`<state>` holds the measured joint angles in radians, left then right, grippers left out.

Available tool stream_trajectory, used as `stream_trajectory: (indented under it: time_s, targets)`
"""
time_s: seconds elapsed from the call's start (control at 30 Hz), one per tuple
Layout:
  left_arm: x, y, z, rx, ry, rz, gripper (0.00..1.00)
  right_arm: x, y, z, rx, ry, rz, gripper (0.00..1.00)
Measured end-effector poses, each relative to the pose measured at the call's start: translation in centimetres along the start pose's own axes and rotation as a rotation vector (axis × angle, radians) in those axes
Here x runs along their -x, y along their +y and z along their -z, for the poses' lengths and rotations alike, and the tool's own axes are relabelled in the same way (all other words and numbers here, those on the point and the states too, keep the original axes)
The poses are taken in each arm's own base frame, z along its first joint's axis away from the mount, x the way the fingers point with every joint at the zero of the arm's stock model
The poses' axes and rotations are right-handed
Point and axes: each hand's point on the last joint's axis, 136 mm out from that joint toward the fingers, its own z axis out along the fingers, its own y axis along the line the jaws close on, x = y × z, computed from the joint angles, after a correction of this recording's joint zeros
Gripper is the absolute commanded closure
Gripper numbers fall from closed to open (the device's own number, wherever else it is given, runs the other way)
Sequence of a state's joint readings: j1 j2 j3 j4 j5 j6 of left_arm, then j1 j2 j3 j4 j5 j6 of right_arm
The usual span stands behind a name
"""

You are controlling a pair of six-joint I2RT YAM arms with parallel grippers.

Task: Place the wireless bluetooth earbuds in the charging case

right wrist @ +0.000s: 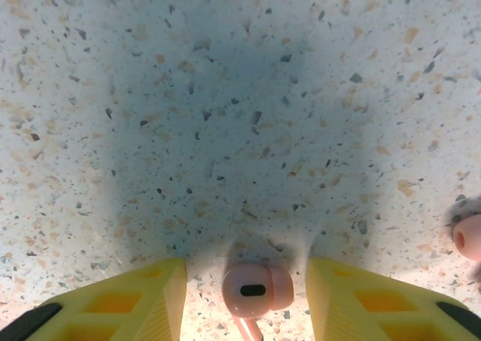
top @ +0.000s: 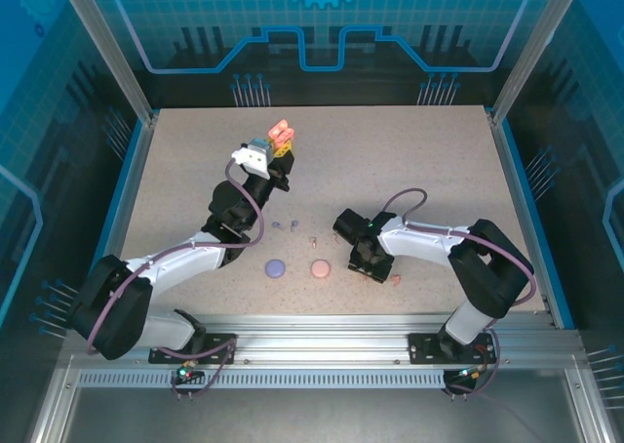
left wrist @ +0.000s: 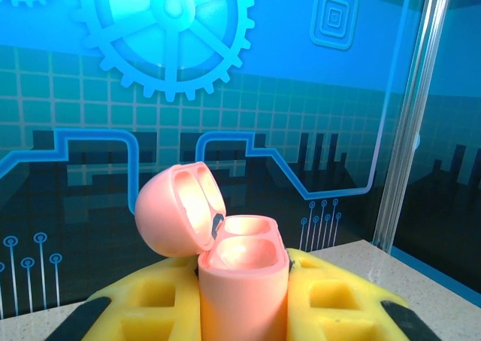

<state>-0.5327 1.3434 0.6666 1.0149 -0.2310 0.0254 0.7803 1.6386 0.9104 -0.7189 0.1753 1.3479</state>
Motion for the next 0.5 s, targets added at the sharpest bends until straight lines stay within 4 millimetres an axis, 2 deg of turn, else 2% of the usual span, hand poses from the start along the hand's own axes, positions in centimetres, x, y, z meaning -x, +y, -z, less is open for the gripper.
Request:
stream_trajectory:
  time_s: [0.5]
  targets:
    - [-0.05,-0.33,-0.01,-0.019,0.002,0.000,1.00,0.07,0.29,-0.14,0.015,-0.004,-0.007,0.63]
